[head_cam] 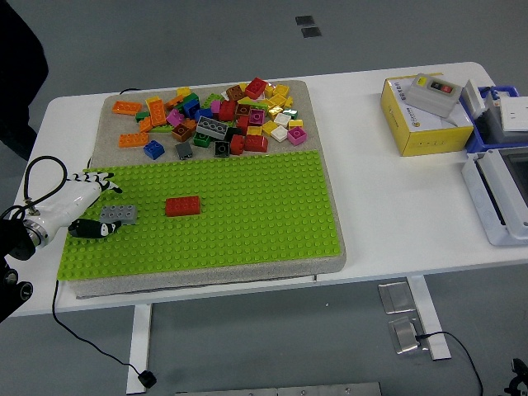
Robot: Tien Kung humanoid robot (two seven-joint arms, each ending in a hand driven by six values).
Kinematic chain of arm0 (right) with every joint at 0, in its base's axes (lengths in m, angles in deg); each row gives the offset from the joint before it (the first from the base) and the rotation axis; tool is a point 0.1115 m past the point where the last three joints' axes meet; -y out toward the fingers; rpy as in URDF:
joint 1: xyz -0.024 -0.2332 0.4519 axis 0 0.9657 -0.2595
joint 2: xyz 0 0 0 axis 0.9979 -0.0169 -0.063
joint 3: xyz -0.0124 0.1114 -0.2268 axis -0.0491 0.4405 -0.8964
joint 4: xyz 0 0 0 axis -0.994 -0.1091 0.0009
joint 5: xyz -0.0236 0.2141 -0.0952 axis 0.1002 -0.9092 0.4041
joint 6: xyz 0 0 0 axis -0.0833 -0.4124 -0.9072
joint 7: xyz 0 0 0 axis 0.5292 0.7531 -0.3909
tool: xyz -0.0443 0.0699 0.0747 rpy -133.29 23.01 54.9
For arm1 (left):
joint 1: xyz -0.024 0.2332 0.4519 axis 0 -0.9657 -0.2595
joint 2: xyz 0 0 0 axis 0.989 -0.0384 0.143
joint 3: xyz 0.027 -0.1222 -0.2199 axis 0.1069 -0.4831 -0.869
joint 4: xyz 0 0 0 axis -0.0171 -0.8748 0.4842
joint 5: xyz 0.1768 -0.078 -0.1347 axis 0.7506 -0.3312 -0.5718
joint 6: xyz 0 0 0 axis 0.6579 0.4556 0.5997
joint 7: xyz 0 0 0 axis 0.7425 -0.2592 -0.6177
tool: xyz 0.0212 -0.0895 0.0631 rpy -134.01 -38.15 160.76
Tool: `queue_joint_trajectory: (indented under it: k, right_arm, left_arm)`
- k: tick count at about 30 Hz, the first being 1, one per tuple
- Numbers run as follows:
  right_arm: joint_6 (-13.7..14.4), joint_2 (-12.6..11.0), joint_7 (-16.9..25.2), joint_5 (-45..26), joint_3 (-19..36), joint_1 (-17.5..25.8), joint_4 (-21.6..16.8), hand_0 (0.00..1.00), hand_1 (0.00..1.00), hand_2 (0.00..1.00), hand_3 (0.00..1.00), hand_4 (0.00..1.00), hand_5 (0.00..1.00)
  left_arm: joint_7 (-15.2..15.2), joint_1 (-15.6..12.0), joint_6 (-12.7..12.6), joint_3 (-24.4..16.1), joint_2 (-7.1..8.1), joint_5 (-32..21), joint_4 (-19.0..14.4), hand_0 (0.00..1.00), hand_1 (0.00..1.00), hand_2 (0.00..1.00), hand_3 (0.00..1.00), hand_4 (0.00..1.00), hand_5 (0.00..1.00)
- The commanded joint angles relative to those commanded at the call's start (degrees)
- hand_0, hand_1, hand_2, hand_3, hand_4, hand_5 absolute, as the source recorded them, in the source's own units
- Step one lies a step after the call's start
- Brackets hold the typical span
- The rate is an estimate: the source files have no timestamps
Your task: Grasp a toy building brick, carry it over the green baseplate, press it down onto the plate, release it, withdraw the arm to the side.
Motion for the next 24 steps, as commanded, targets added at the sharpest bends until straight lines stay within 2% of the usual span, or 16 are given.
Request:
queue_joint_trajectory:
  k: [24]
  right_arm:
    - [-0.1, 0.1, 0.0, -0.1, -0.1, 0.0, 0.0, 0.639, 0.626, 0.676, 0.765, 0.560, 0.998]
  left_arm:
    - [1.3, 0.0, -0.7, 1.0, -0.18, -1.9, 0.8, 0.998, 0.998, 0.998, 0.731, 0.756, 0.354]
